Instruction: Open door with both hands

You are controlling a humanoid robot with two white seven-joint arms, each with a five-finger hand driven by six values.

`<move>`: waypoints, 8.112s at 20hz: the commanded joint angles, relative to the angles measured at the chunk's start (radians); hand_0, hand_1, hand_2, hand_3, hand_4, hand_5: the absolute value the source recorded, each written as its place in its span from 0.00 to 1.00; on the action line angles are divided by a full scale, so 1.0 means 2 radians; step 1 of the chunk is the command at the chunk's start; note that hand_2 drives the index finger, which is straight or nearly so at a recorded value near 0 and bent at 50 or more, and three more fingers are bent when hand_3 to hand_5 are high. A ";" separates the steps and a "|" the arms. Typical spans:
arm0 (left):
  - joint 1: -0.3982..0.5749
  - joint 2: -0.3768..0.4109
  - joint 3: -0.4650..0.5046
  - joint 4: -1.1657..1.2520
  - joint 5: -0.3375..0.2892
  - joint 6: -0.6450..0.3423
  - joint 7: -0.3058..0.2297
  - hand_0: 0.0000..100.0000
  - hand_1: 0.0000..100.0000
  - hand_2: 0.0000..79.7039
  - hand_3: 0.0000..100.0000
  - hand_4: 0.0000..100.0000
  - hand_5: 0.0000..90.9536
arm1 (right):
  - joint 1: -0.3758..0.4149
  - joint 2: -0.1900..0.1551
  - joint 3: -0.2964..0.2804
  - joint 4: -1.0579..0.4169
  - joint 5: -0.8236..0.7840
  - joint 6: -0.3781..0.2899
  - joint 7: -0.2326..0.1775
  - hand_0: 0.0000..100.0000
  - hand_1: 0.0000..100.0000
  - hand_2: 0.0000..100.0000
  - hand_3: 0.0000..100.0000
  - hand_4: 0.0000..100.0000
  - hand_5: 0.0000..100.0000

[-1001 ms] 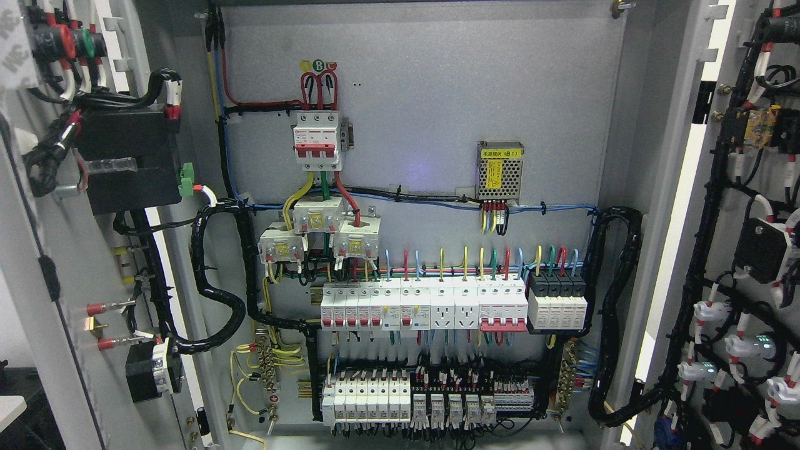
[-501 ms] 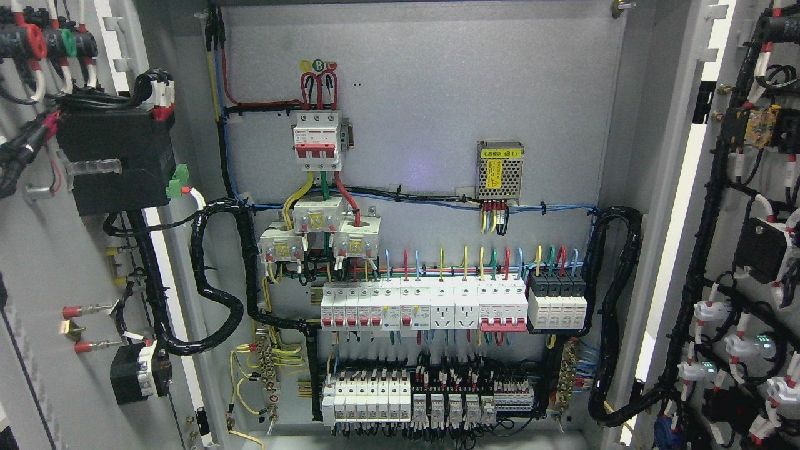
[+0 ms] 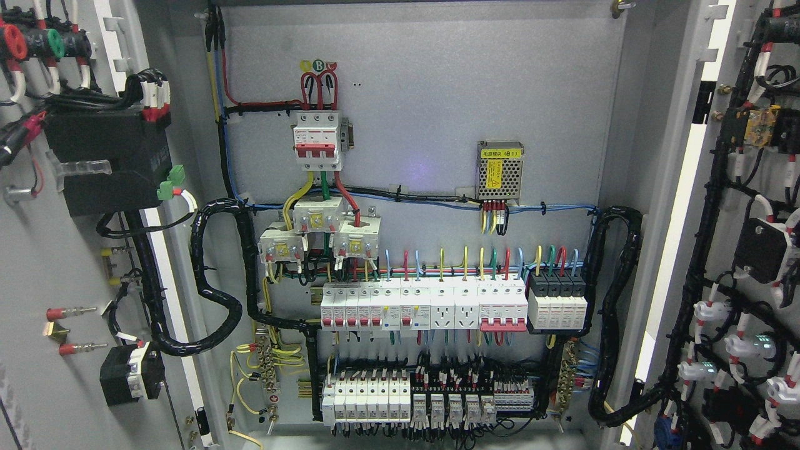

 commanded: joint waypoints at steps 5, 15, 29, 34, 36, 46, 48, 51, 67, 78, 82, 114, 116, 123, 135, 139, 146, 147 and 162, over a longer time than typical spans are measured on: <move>0.000 0.000 0.000 0.000 0.000 0.000 0.000 0.00 0.00 0.00 0.00 0.04 0.00 | -0.002 0.013 0.021 0.006 0.013 -0.001 -0.001 0.00 0.00 0.00 0.00 0.00 0.00; 0.000 0.000 0.000 0.000 0.000 0.000 0.000 0.00 0.00 0.00 0.00 0.04 0.00 | 0.000 0.012 0.022 0.009 0.024 -0.001 -0.001 0.00 0.00 0.00 0.00 0.00 0.00; 0.001 -0.001 -0.002 -0.009 -0.002 -0.002 0.000 0.00 0.00 0.00 0.00 0.04 0.00 | 0.024 -0.023 -0.040 0.029 0.030 -0.020 -0.048 0.00 0.00 0.00 0.00 0.00 0.00; 0.054 -0.002 -0.061 -0.163 0.001 0.000 0.000 0.00 0.00 0.00 0.00 0.04 0.00 | 0.056 -0.041 -0.062 0.019 0.030 -0.033 -0.067 0.00 0.00 0.00 0.00 0.00 0.00; 0.073 -0.002 -0.077 -0.210 0.002 0.004 0.000 0.00 0.00 0.00 0.00 0.04 0.00 | 0.065 -0.050 -0.063 0.020 0.033 -0.037 -0.076 0.00 0.00 0.00 0.00 0.00 0.00; 0.174 0.051 -0.202 -0.459 0.058 0.004 0.001 0.00 0.00 0.00 0.00 0.04 0.00 | 0.131 -0.093 -0.080 -0.010 0.075 -0.083 -0.103 0.00 0.00 0.00 0.00 0.00 0.00; 0.215 0.074 -0.225 -0.544 0.071 0.004 0.001 0.00 0.00 0.00 0.00 0.04 0.00 | 0.153 -0.101 -0.083 -0.030 0.080 -0.082 -0.104 0.00 0.00 0.00 0.00 0.00 0.00; 0.257 0.087 -0.233 -0.641 0.072 0.001 0.002 0.00 0.00 0.00 0.00 0.04 0.00 | 0.183 -0.107 -0.096 -0.045 0.092 -0.086 -0.108 0.00 0.00 0.00 0.00 0.00 0.00; 0.314 0.111 -0.229 -0.851 0.074 -0.084 0.017 0.00 0.00 0.00 0.00 0.04 0.00 | 0.324 -0.169 -0.186 -0.112 0.107 -0.232 -0.108 0.00 0.00 0.00 0.00 0.00 0.00; 0.327 0.137 -0.221 -0.900 0.081 -0.233 0.050 0.00 0.00 0.00 0.00 0.04 0.00 | 0.395 -0.198 -0.238 -0.154 0.107 -0.288 -0.109 0.00 0.00 0.00 0.00 0.00 0.00; 0.312 0.143 -0.216 -0.907 0.081 -0.261 0.067 0.00 0.00 0.00 0.00 0.04 0.00 | 0.395 -0.199 -0.250 -0.178 0.107 -0.289 -0.109 0.00 0.00 0.00 0.00 0.00 0.00; 0.161 0.164 -0.150 -0.928 0.146 -0.471 0.079 0.00 0.00 0.00 0.00 0.04 0.00 | 0.442 -0.205 -0.358 -0.250 0.099 -0.341 -0.114 0.00 0.00 0.00 0.00 0.00 0.00; 0.160 0.169 -0.145 -0.927 0.157 -0.483 0.079 0.00 0.00 0.00 0.00 0.04 0.00 | 0.443 -0.209 -0.366 -0.246 0.091 -0.340 -0.114 0.00 0.00 0.00 0.00 0.00 0.00; 0.161 0.176 -0.140 -0.927 0.168 -0.542 0.079 0.00 0.00 0.00 0.00 0.04 0.00 | 0.448 -0.239 -0.397 -0.234 0.017 -0.338 -0.110 0.00 0.00 0.00 0.00 0.00 0.00; 0.169 0.197 -0.140 -0.941 0.191 -0.577 0.078 0.00 0.00 0.00 0.00 0.04 0.00 | 0.476 -0.274 -0.431 -0.218 -0.051 -0.353 -0.078 0.00 0.00 0.00 0.00 0.00 0.00; 0.173 0.203 -0.140 -0.942 0.199 -0.598 0.078 0.00 0.00 0.00 0.00 0.04 0.00 | 0.473 -0.281 -0.433 -0.199 -0.064 -0.353 -0.078 0.00 0.00 0.00 0.00 0.00 0.00; 0.176 0.209 -0.121 -0.941 0.219 -0.613 0.078 0.00 0.00 0.00 0.00 0.04 0.00 | 0.472 -0.289 -0.458 -0.188 -0.092 -0.353 -0.077 0.00 0.00 0.00 0.00 0.00 0.00; 0.176 0.212 -0.121 -0.941 0.222 -0.614 0.078 0.00 0.00 0.00 0.00 0.04 0.00 | 0.472 -0.291 -0.460 -0.188 -0.096 -0.353 -0.077 0.00 0.00 0.00 0.00 0.00 0.00; 0.183 0.228 -0.091 -0.938 0.268 -0.629 0.078 0.00 0.00 0.00 0.00 0.04 0.00 | 0.477 -0.304 -0.475 -0.186 -0.115 -0.354 -0.041 0.00 0.00 0.00 0.00 0.00 0.00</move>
